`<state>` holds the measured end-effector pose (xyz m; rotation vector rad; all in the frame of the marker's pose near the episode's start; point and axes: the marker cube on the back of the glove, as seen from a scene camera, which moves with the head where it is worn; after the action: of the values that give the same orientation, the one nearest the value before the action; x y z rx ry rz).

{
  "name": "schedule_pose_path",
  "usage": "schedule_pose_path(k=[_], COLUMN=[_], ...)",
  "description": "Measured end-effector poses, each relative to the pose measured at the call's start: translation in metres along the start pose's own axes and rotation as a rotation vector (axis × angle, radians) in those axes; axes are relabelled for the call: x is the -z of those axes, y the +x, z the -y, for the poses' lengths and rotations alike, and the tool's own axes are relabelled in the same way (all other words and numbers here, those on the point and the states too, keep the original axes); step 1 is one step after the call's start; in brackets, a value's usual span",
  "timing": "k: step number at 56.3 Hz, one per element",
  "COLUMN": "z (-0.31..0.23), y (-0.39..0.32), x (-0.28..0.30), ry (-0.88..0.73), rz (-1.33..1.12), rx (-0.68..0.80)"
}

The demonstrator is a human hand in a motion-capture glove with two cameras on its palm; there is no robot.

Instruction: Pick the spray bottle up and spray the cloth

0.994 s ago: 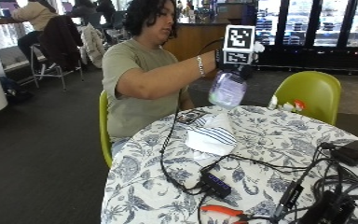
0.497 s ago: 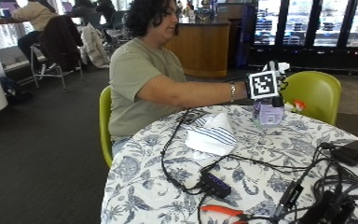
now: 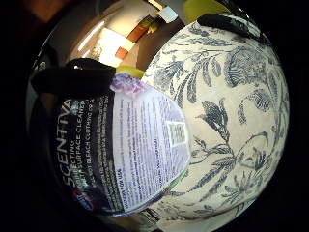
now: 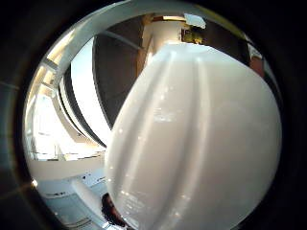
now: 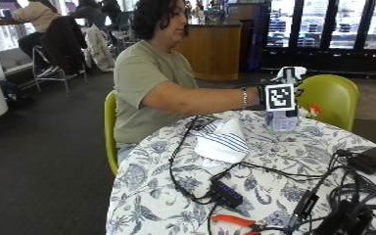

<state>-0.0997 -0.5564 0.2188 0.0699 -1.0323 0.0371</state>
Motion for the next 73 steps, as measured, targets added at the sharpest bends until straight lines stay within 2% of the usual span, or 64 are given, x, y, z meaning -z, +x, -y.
schedule_pose_path(k=[5,9,15,22,32,50,61,73], z=[-0.012,0.001,-0.002,-0.008,-0.039,-0.13,-0.173,-0.191], y=[-0.004,-0.015,-0.017,0.002,-0.008,-0.06,-0.074,-0.079], x=[0.005,0.005,0.003,0.003,0.033,0.116,0.116,0.106], ry=[-0.087,-0.011,-0.037,-0.106,-0.188,-0.242,-0.257,-0.291], rz=[0.012,0.086,0.099,-0.067,-0.199,-0.814,-0.939,-1.026], rx=[-0.004,-0.011,-0.02,-0.056,-0.023,0.007,0.033,0.001])
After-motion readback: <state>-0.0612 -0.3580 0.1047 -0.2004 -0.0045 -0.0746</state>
